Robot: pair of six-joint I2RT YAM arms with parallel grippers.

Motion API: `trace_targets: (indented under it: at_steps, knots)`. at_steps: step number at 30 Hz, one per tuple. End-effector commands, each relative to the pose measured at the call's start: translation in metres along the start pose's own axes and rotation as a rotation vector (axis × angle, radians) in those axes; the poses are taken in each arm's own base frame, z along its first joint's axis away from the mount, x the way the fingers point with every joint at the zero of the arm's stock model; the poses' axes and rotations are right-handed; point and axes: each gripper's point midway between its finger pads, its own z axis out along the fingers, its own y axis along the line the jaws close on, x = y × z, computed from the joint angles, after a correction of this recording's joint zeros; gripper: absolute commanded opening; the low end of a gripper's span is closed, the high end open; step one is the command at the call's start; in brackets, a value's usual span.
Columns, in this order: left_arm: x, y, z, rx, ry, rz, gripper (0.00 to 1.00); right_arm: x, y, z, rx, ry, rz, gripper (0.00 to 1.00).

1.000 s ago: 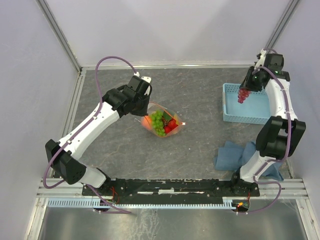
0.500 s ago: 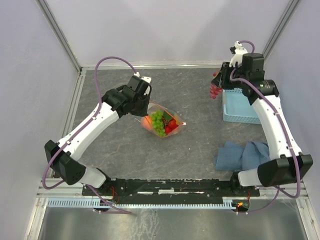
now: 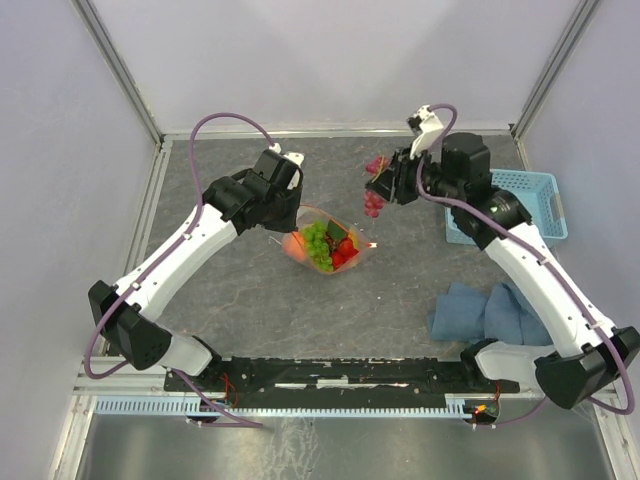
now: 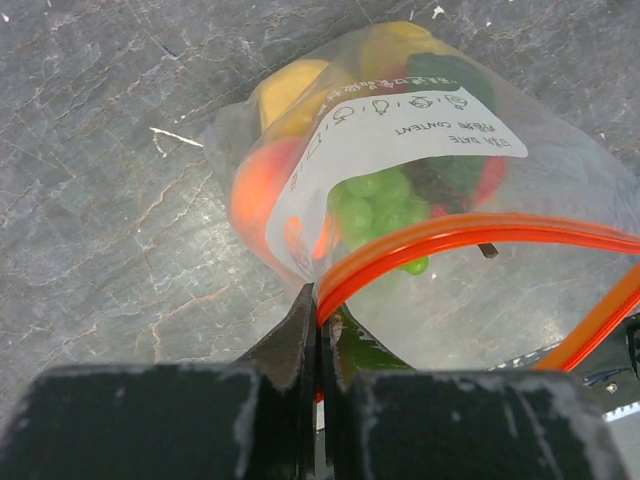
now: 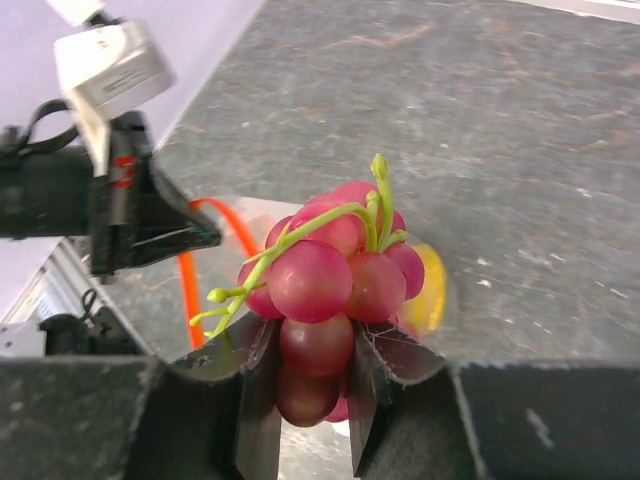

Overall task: Place the food in the zip-top bag and seal the zipper
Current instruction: Place the fake fruit in the zipper food storage bag.

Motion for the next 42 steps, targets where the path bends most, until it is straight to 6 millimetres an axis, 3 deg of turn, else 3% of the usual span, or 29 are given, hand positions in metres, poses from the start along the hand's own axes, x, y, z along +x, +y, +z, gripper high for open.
trace_targets:
  at_steps: [1,7,17,23,26,35,42]
  knots:
    - [-0.023,-0.012,-0.013,0.062,-0.068,-0.006,0.03,-0.025,0.050,0.000,-0.159,-0.153,-0.021,0.21]
    - [-0.021,-0.012,-0.011,0.060,-0.059,-0.009,0.03,-0.010,0.094,0.010,-0.278,-0.145,-0.041,0.21]
    - [-0.021,-0.014,-0.009,0.071,-0.053,-0.011,0.03,0.038,0.130,0.044,-0.352,-0.077,-0.060,0.22]
    - [-0.020,-0.016,-0.011,0.081,-0.052,-0.012,0.03,0.073,0.103,0.073,-0.239,-0.029,-0.093,0.22]
    - [-0.019,-0.015,-0.012,0.080,-0.054,-0.011,0.03,0.086,0.101,0.083,-0.238,0.014,-0.077,0.22]
    - [-0.018,-0.015,-0.011,0.080,-0.051,-0.014,0.03,0.133,0.080,0.092,-0.177,0.210,-0.124,0.26]
    - [-0.017,-0.014,-0.013,0.077,-0.053,-0.016,0.03,0.144,0.073,0.100,-0.144,0.289,-0.139,0.35]
